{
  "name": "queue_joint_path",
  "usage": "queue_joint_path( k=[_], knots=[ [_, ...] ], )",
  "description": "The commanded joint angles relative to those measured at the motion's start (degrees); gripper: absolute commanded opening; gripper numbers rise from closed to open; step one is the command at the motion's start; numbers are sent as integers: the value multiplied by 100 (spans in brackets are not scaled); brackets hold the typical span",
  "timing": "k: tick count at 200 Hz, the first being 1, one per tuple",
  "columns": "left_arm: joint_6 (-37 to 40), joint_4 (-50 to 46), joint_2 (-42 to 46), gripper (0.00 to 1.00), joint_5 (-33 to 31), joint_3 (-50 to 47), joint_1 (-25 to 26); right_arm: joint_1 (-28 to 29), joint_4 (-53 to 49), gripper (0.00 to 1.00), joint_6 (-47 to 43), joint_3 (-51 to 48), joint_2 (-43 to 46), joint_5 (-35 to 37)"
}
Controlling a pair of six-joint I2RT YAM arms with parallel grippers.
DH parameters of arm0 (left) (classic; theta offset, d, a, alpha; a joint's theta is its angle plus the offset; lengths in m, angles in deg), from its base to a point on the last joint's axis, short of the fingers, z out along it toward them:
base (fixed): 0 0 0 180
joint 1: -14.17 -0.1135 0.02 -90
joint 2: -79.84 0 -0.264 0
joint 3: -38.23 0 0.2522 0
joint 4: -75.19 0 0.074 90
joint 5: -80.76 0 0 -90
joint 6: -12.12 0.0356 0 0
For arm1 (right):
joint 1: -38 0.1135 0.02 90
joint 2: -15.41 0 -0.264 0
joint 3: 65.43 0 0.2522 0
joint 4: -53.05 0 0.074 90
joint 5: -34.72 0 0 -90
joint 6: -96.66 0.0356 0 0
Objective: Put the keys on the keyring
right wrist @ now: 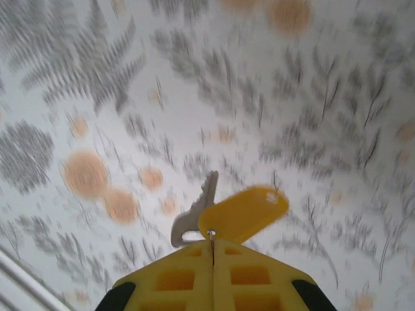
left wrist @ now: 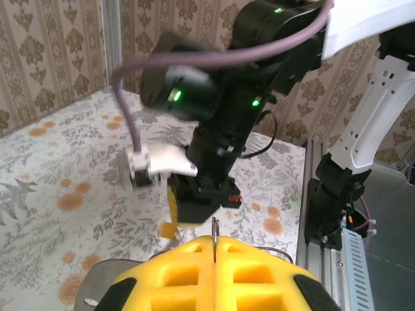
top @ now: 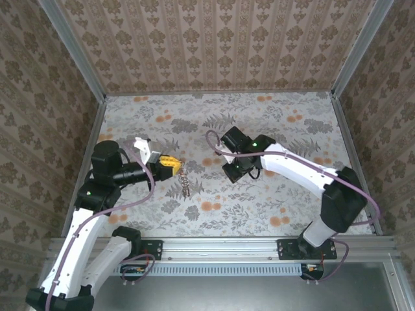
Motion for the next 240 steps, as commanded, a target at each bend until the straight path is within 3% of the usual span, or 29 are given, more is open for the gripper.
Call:
queue_joint_path(
  k=[1, 47, 134, 189, 240],
  knots=[
    [-149, 314, 174, 0, 205, -35, -68, 115, -1855, 0, -166, 442, -548, -176],
    [-208, 431, 406, 0, 296, -84, -226, 185, -2460, 0, -457, 621, -1294, -101],
    [-343, 608, 519, 0, 396, -163, -262, 157, -2003, 0, -748, 1172, -2699, 255],
    [-321, 586, 422, 0, 365, -156, -263, 93, -1588, 26, -659, 1112, -2658, 235],
    [-310, 561, 361, 0, 326, -172, -266, 25, -1000, 40, -281, 590, -2167, 18]
  ],
)
